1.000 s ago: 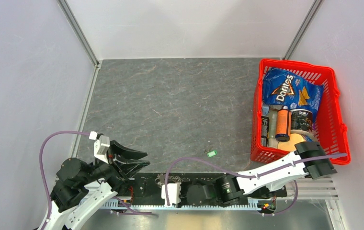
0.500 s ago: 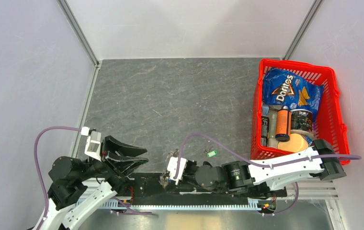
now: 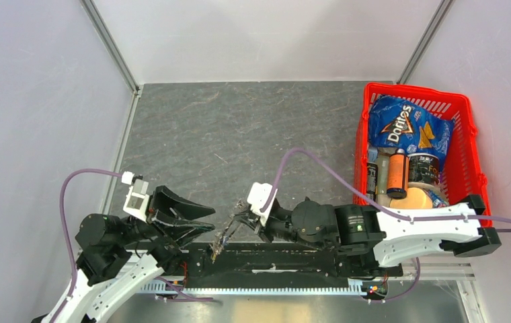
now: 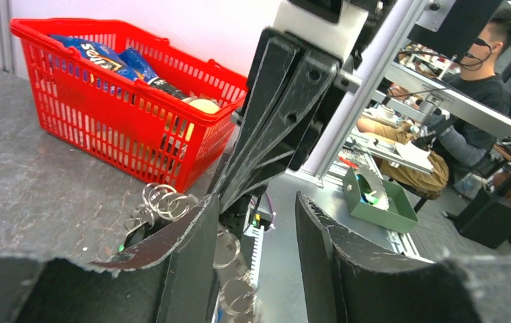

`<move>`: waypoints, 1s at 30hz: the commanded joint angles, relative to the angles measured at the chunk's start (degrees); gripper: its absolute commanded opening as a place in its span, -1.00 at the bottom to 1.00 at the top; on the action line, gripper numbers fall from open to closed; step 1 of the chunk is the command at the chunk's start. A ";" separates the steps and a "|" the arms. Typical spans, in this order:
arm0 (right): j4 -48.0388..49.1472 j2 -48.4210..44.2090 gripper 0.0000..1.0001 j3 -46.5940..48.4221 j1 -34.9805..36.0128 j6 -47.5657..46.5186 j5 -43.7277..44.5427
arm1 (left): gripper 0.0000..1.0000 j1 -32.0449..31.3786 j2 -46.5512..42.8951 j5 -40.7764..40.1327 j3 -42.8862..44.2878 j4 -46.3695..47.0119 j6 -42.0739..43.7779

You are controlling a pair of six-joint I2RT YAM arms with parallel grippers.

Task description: Put the keys on the keyring

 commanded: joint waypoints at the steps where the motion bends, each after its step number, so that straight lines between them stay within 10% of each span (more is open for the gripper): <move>1: -5.29 -2.70 -1.00 7.07 -0.27 4.50 -6.00 | 0.07 0.04 2.49 4.04 1.25 5.81 -2.31; 30: -23.13 6.14 -1.00 27.40 -1.06 11.74 -6.68 | 0.19 0.04 11.53 12.51 1.38 16.10 -5.45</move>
